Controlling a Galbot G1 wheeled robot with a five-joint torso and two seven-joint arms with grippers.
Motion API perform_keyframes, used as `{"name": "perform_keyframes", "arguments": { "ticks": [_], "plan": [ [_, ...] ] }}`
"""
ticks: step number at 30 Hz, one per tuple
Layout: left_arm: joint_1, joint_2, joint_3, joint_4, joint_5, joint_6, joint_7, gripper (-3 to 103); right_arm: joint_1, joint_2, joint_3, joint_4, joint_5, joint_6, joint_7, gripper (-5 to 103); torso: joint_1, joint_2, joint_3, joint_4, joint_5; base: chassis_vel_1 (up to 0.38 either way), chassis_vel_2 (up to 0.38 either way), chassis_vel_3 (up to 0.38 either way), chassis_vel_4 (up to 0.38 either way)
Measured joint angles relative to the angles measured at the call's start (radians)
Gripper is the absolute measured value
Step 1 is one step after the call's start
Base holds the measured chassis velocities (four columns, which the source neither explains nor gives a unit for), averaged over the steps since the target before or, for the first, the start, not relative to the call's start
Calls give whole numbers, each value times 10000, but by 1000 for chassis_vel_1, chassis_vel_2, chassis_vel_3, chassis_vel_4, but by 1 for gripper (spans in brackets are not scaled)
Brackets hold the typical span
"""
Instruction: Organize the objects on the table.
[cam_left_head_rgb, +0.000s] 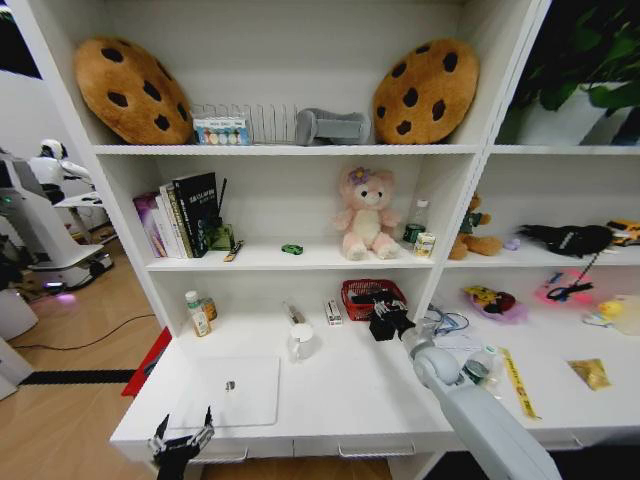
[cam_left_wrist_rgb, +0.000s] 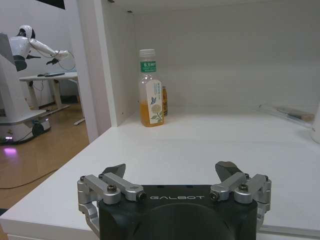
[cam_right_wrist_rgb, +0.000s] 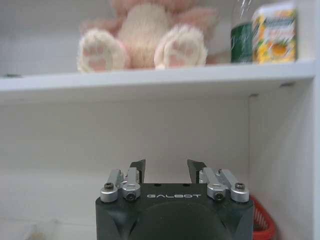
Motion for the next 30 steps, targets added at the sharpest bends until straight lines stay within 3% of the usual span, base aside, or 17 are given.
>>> {"name": "perform_keyframes", "arguments": {
  "ticks": [2, 6, 12, 20, 22, 28, 30],
  "plan": [
    [-6, -3, 27, 7, 22, -10, 0, 98, -387, -39, 327, 401, -53, -15, 67, 48, 0, 0, 0, 1, -1, 0, 0, 0, 0],
    [-115, -151, 202, 47, 97, -22, -3, 98, -2572, 15, 1664, 1772, -820, -324, 429, 57, 0, 0, 0, -4, 1, 0, 0, 0, 0],
    [-205, -198, 311, 59, 124, -89, 4, 98, -4227, 72, 2819, 2560, -428, -954, 730, 65, 0, 0, -1, -1, 2, 0, 0, 0, 0],
    [-222, -256, 396, 55, 134, -156, 2, 98, -5004, 42, 3591, 2490, -67, -1460, 649, 68, 0, 0, 0, 0, 1, 0, 0, 0, 0],
    [-260, -262, 427, 54, 132, -176, 3, 98, -5134, -4, 3688, 2402, 514, -1948, 727, 62, -1, 0, 0, -2, 1, 0, 0, 0, 0],
    [-315, -364, 549, -3, 127, -177, 2, 98, -4752, -134, 3346, 1686, 839, -2224, 836, 58, 1, 0, 1, 0, 3, 0, 0, 0, 0],
    [-312, -451, 555, -21, 135, -177, 2, 98, -4449, -232, 3102, 1488, 1622, -2759, 1195, 57, 2, -2, 1, 1, 1, 0, 0, 0, 0]
  ]
}}
